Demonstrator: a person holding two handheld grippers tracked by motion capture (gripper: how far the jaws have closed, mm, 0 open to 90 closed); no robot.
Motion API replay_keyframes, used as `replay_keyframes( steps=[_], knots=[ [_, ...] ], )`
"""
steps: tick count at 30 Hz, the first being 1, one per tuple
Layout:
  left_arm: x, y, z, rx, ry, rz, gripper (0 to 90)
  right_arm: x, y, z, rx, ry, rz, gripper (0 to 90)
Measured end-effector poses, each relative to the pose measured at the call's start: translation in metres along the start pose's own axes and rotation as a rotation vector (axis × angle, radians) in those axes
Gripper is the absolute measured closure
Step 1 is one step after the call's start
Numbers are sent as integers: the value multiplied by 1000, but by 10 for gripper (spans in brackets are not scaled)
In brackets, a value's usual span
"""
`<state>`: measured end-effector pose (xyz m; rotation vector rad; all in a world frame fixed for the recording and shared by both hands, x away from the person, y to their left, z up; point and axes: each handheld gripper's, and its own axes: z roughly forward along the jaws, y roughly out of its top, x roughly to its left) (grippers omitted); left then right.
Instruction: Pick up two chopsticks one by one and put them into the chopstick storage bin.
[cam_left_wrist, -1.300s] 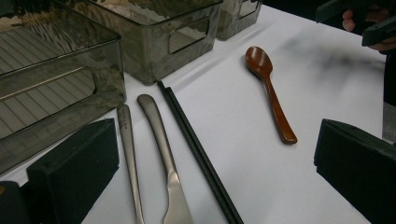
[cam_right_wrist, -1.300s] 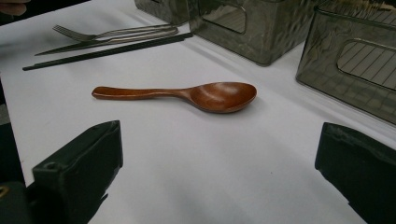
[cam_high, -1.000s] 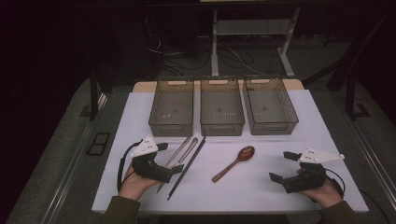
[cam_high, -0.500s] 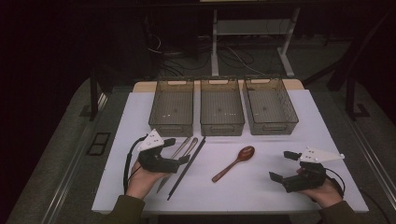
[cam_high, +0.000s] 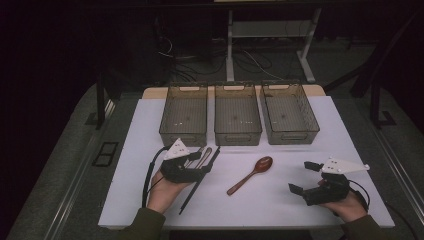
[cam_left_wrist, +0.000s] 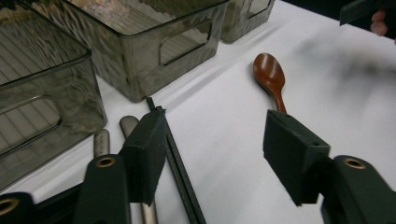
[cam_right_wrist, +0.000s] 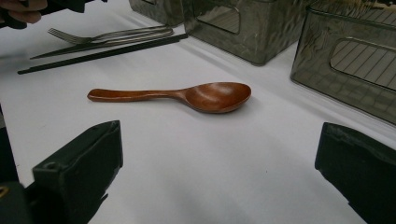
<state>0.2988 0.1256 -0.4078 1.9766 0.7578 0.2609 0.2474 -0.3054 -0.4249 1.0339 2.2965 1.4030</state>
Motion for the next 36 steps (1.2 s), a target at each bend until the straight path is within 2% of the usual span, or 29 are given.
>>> replay_keyframes(
  steps=[7, 15, 17, 20, 24, 36],
  knots=[
    [-2, 2, 13, 24, 5, 0, 531, 0, 0, 0, -1, -4, 1, 2],
    [-4, -8, 26, 122, 64, -26, 720, 0, 0, 0, -1, -4, 1, 3],
    [-3, -10, 29, 155, 83, -18, 737, 0, 0, 0, 0, -4, 2, 2],
    [-2, -11, 29, 172, 99, -14, 773, 0, 0, -1, -1, -4, 4, 2],
    [1, -14, 29, 184, 119, -50, 801, 0, 0, 0, 0, -4, -1, 3],
    [7, -20, 30, 221, 121, -92, 840, 0, 0, -1, -3, -4, 0, 3]
  ],
)
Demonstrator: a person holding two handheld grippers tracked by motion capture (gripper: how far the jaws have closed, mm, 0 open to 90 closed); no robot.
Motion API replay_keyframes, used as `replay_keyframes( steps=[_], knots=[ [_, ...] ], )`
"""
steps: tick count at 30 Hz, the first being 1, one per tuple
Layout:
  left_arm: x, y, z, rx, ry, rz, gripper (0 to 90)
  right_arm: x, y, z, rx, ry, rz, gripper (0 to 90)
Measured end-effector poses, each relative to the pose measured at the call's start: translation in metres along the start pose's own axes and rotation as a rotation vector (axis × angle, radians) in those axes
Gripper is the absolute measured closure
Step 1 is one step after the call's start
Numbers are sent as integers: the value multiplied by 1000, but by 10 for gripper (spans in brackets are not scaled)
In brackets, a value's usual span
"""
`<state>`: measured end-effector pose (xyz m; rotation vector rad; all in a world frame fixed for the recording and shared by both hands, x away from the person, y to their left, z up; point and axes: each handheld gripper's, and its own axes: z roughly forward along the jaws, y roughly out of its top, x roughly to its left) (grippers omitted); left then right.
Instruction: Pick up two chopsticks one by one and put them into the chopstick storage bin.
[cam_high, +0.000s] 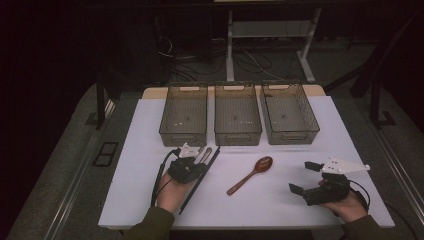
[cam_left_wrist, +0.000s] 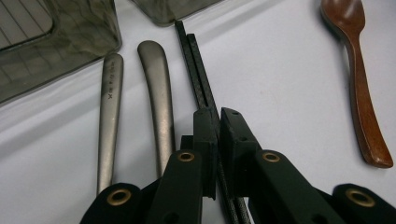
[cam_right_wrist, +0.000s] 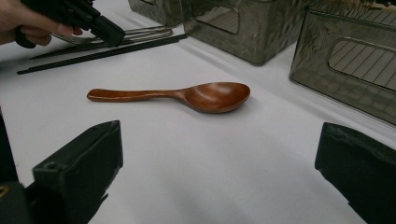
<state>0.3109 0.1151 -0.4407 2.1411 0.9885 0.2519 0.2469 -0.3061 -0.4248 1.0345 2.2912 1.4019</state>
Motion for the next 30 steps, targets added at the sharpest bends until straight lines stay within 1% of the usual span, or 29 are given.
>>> replay_keyframes(
  steps=[5, 13, 17, 21, 26, 28, 29, 30],
  knots=[
    [1, -1, 2, 22, 6, 0, 844, 0, 0, 0, 0, -2, -1, 3],
    [1, -2, 3, 32, -9, -4, 838, 0, 0, 0, 0, -3, -1, 3],
    [1, -2, 4, 33, -11, -14, 832, 0, 0, 0, 0, -2, -1, 3],
    [1, -3, 4, 40, -12, -14, 820, 0, 0, 0, 0, -3, -1, 3],
    [-2, -5, 5, 27, 5, -27, 824, 0, 0, 0, -1, -3, -3, 3],
    [-3, -6, 4, 23, 19, -30, 827, 1, 0, 0, -1, -3, -3, 3],
    [-5, -6, 5, 19, 34, -31, 828, 1, 0, 0, -1, -3, -4, 3],
    [-5, -6, 5, 19, 34, -31, 830, 1, 0, 0, -2, -3, -4, 3]
  ],
)
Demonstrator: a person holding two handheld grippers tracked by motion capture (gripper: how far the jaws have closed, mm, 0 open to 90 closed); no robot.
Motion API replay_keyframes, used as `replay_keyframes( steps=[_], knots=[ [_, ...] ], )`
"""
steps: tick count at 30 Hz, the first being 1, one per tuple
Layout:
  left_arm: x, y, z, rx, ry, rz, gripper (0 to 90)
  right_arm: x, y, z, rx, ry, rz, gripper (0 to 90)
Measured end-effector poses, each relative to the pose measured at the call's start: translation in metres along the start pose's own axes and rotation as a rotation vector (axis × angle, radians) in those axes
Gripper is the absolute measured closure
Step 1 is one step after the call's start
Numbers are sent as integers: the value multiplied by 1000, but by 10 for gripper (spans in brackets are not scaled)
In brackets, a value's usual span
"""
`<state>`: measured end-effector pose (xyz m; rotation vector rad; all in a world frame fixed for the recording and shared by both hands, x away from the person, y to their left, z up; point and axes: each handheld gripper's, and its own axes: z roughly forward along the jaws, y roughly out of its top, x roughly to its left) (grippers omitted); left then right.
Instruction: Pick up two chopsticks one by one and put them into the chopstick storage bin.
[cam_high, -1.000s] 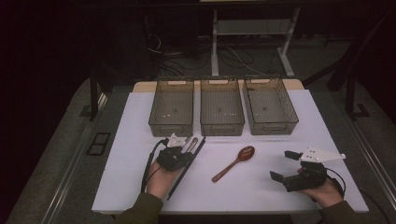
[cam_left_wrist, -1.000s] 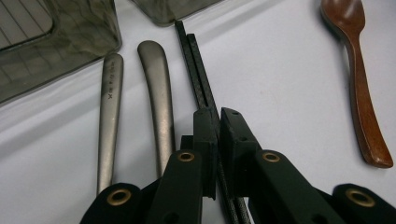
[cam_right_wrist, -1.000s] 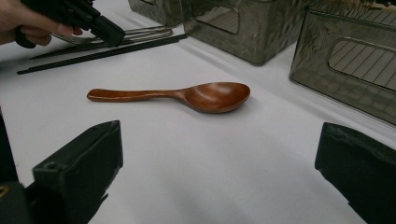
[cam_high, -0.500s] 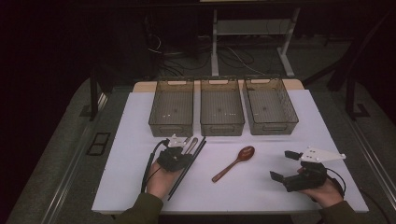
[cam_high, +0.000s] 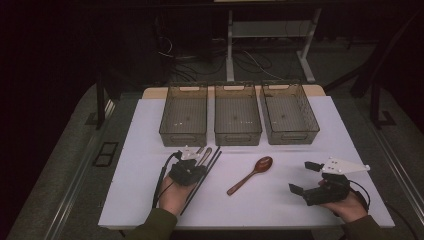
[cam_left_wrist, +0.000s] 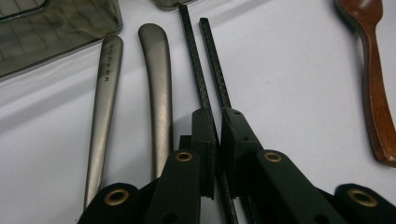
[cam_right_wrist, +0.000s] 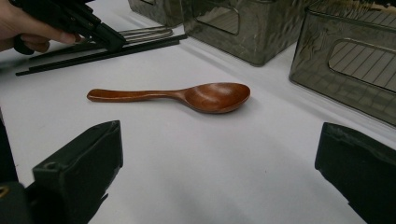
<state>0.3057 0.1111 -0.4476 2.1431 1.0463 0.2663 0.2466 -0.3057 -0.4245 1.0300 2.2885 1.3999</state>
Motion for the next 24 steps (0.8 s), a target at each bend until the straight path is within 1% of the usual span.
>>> replay_keyframes(
  steps=[7, 20, 24],
  knots=[
    [-2, -1, 0, -4, 17, 0, 839, 0, 0, 0, -1, 1, 2, 3],
    [-3, -1, -2, -2, 20, -7, 849, 0, 0, 0, 0, 2, 2, 3],
    [-2, -1, -3, -5, 25, 2, 852, 0, 0, 0, 0, 3, 2, 3]
  ],
)
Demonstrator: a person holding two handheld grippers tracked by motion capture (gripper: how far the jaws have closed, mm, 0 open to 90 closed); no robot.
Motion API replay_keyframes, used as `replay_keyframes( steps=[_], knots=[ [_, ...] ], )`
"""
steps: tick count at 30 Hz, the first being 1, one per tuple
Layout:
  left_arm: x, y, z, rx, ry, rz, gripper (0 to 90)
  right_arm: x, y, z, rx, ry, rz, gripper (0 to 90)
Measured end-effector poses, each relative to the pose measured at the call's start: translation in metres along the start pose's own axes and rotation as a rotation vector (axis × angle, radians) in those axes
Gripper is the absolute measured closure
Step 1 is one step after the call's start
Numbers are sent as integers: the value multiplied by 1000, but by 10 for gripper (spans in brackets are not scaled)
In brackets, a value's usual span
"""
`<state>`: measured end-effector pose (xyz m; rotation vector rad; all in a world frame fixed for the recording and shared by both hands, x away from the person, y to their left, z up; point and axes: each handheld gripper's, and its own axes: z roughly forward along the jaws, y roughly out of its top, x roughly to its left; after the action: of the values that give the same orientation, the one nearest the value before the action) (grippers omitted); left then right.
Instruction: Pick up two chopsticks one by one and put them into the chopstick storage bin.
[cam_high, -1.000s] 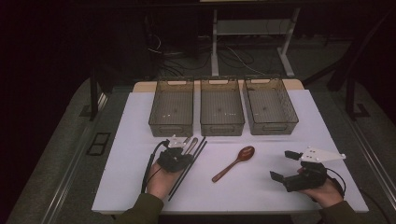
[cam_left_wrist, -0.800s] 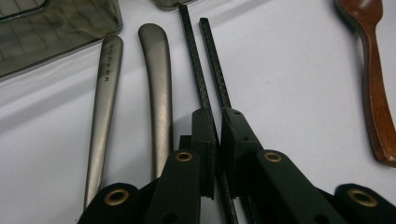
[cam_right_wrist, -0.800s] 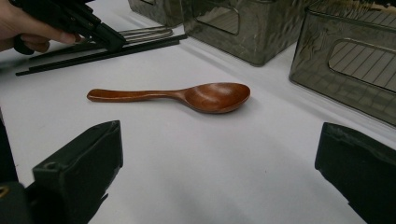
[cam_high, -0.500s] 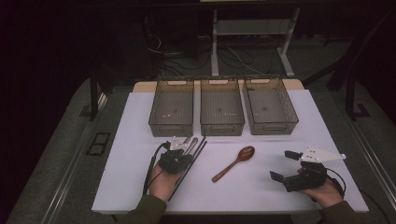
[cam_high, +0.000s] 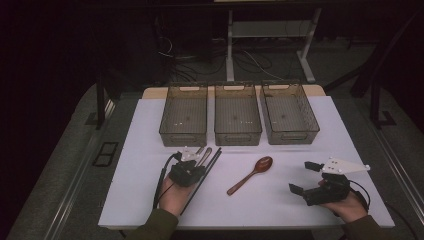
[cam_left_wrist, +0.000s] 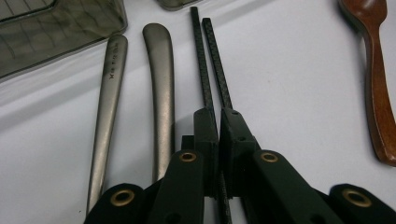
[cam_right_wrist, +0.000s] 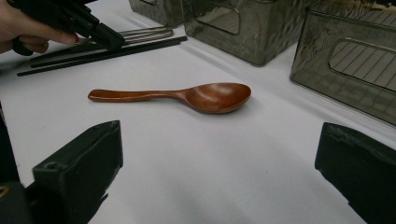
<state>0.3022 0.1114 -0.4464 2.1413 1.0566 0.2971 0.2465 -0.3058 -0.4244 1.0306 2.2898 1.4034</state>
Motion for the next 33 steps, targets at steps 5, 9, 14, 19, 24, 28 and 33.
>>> replay_keyframes(
  steps=[5, 9, 14, 19, 24, 28, 33],
  knots=[
    [0, 0, -1, 0, 8, -8, 855, 0, 0, 0, 0, 1, -1, 3],
    [0, 1, -1, 3, 1, -7, 855, 0, 0, 0, 0, 1, -1, 3],
    [-1, 2, -3, -7, -4, -4, 855, 0, 0, 0, 1, 1, 0, 3],
    [0, 0, 0, 8, -11, -2, 853, 0, 0, 0, 0, 2, -2, 3],
    [-3, -1, 1, 0, 2, 18, 845, 0, 0, 0, 0, 2, -3, 3],
    [-4, -4, 1, -15, 14, 35, 852, 0, 0, 0, 0, 3, -1, 3],
    [-6, -4, 0, -18, 29, 53, 856, 1, 0, -1, -4, 4, 2, 3]
  ],
)
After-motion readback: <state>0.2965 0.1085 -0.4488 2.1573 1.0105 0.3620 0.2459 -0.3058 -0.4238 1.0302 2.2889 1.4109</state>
